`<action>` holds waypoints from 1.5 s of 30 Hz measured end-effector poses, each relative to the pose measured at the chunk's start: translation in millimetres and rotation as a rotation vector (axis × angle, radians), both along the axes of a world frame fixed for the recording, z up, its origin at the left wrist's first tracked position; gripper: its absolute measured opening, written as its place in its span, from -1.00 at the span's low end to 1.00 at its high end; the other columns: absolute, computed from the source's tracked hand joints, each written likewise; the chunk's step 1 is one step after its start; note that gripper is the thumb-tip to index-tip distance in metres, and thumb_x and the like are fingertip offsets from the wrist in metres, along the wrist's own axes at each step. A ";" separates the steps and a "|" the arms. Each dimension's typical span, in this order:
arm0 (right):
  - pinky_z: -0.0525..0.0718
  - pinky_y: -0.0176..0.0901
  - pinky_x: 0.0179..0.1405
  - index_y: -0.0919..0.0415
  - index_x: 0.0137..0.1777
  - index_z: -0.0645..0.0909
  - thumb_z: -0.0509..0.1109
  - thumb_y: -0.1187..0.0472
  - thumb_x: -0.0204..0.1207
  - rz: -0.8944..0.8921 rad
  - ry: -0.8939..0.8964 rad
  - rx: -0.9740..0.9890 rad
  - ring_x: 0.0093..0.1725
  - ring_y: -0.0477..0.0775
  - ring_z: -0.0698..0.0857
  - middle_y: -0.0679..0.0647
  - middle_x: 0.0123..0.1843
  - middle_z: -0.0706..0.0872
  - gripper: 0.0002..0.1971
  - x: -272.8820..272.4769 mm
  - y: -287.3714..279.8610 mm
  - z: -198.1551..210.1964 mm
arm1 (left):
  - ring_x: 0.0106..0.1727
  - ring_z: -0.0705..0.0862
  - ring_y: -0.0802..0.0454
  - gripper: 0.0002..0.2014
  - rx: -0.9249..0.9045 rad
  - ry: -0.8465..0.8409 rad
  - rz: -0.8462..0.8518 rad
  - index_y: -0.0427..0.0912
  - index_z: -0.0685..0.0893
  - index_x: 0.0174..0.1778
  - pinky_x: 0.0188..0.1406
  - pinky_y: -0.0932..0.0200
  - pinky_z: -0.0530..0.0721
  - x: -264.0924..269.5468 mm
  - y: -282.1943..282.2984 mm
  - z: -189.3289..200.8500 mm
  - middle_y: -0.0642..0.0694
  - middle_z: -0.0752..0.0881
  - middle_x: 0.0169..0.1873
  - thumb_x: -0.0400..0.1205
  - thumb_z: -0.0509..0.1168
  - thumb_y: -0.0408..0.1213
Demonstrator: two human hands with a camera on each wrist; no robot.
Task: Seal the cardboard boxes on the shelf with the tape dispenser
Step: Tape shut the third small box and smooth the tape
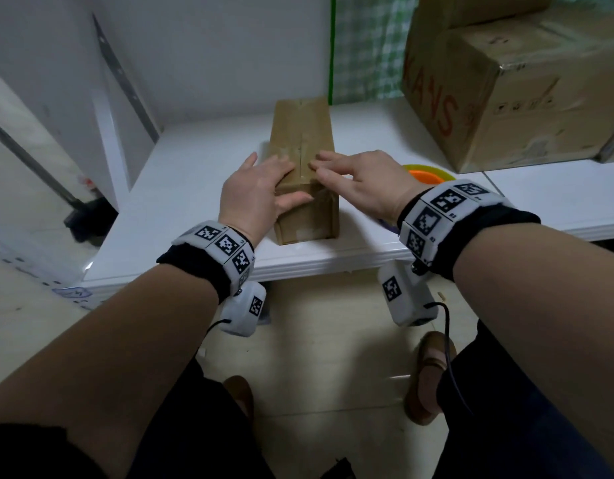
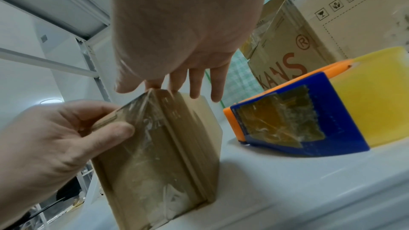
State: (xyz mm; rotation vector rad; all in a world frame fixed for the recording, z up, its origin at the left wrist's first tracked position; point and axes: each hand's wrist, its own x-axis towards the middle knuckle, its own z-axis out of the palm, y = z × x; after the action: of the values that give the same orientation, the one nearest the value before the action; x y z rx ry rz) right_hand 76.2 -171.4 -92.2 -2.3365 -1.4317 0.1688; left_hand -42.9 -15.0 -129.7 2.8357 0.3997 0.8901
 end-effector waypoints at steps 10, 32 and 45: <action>0.48 -0.04 0.35 -0.21 0.48 0.46 0.22 -0.19 0.60 -0.067 -0.029 0.039 0.39 0.09 0.55 -0.01 0.39 0.64 -0.55 0.8 2.2 -9.3 | 0.62 0.23 0.01 -0.50 -0.327 0.160 -0.092 0.11 0.51 0.45 0.64 -0.11 -0.01 -14.9 22.4 9.5 -0.04 0.36 0.56 0.56 0.34 0.02; 0.61 0.02 0.04 -0.02 0.38 0.51 0.39 -0.14 0.50 -0.078 -0.104 0.084 0.11 0.23 0.69 0.11 0.11 0.76 -0.52 -1.6 10.2 -24.0 | 0.20 0.68 0.04 -0.47 -0.418 -0.047 -0.029 0.08 0.63 0.35 0.29 0.19 0.56 -8.6 6.3 -10.3 -0.04 0.73 0.20 0.44 0.50 0.01; 0.55 -0.02 0.31 -0.18 0.43 0.51 0.44 -0.01 0.51 -0.038 0.133 0.059 0.15 0.08 0.66 0.09 0.15 0.72 -0.53 10.2 4.5 -11.9 | 0.29 0.59 0.16 -0.48 -0.546 0.211 -0.172 0.16 0.46 0.48 0.41 0.23 0.46 -19.0 22.6 7.2 0.03 0.58 0.39 0.60 0.37 -0.19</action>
State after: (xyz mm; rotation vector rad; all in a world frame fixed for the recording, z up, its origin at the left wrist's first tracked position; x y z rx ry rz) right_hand 86.3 -167.0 -104.1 -2.2579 -1.3107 0.2621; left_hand -61.9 7.6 -122.5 2.4095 0.3499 0.3720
